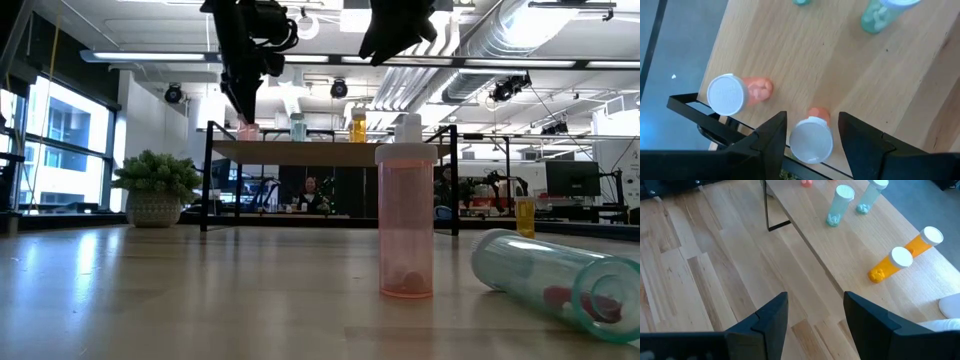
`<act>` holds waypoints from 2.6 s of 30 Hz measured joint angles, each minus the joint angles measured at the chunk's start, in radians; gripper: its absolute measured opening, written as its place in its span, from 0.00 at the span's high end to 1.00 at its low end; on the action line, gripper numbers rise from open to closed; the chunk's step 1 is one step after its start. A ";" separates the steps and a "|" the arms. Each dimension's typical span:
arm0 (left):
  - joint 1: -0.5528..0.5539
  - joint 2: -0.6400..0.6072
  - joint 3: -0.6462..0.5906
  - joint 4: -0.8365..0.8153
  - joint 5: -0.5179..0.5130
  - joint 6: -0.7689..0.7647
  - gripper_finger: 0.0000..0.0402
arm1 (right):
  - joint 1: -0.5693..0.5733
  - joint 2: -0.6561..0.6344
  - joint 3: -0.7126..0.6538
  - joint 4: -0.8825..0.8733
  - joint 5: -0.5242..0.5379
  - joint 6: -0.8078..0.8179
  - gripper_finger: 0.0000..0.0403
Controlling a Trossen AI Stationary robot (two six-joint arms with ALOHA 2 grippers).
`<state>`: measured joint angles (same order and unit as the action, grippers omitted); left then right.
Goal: Pick and place medicine bottles onto shelf by color
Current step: Put the white pill bottle on the shelf aligned with the other white pill bottles
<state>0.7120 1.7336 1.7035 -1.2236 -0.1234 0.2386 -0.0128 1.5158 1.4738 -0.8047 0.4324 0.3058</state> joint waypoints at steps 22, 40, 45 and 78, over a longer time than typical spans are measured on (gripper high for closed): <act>-0.031 -0.053 0.182 -0.095 0.003 -0.071 0.58 | 0.000 0.000 0.000 -0.028 -0.001 0.009 0.54; -0.086 -0.568 -0.476 0.364 0.122 -0.208 0.58 | 0.000 0.000 0.000 -0.064 -0.002 0.031 0.54; -0.147 -0.681 -0.662 0.539 0.123 -0.261 0.58 | 0.000 0.000 0.000 -0.121 -0.003 0.097 0.54; -0.359 -0.790 -1.101 1.231 0.112 -0.182 0.58 | 0.238 0.002 -0.304 -0.330 -0.101 0.501 0.54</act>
<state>0.3527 0.9440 0.6029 0.0071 -0.0116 0.0563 0.2255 1.5177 1.1694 -1.1347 0.3313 0.8065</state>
